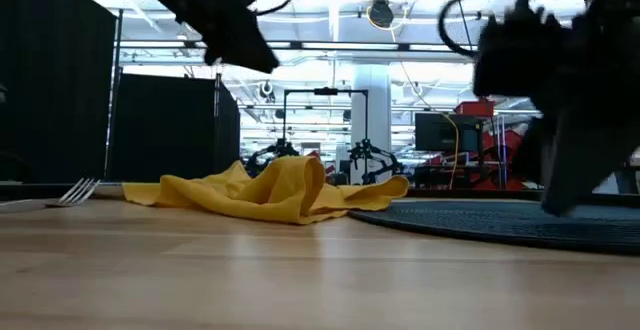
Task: Set table place
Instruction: Move the blue table mat to the center of the table
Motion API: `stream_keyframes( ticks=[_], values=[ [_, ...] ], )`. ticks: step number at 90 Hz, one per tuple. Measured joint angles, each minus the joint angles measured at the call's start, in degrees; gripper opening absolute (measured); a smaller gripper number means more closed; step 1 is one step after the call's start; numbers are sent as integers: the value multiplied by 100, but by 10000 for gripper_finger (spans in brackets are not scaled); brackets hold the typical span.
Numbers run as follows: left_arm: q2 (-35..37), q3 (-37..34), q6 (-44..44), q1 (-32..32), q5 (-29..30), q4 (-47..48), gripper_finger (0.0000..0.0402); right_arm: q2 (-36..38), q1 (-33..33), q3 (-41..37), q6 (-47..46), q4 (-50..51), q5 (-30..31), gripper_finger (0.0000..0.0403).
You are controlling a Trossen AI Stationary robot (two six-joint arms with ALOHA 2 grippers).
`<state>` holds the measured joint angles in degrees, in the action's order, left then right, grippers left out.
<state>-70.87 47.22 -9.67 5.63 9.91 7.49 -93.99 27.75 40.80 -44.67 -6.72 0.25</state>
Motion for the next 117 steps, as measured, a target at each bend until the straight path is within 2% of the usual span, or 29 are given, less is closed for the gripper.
stream_keyframes(
  ticks=[5,11,19,26,36,43,62,84,117],
  values=[
    [-167,-9,114,-301,-101,-157,109,98,-50,227,388,210,157,0],
    [-357,-4,125,-616,-124,-421,109,333,-112,528,738,931,477,0],
    [-744,-4,114,-936,-107,-849,109,677,-156,960,893,2440,1171,0],
    [-1154,-4,101,-1086,-91,-1263,109,873,-259,1115,644,3932,1702,0],
    [-1660,-4,70,-1174,-81,-1819,109,919,-547,987,192,5397,1786,0],
    [-1839,-4,52,-1179,-68,-2000,109,924,-754,791,-29,5843,1778,0],
    [-1917,0,-55,-1179,-66,-2107,109,905,-914,225,-204,5349,1372,0],
    [-1917,0,-55,-1179,-66,-2095,109,915,-664,-166,-691,4576,1165,0],
    [-1915,0,-60,-1242,-66,-2084,109,740,-203,-173,-929,2459,868,0]
  ],
)
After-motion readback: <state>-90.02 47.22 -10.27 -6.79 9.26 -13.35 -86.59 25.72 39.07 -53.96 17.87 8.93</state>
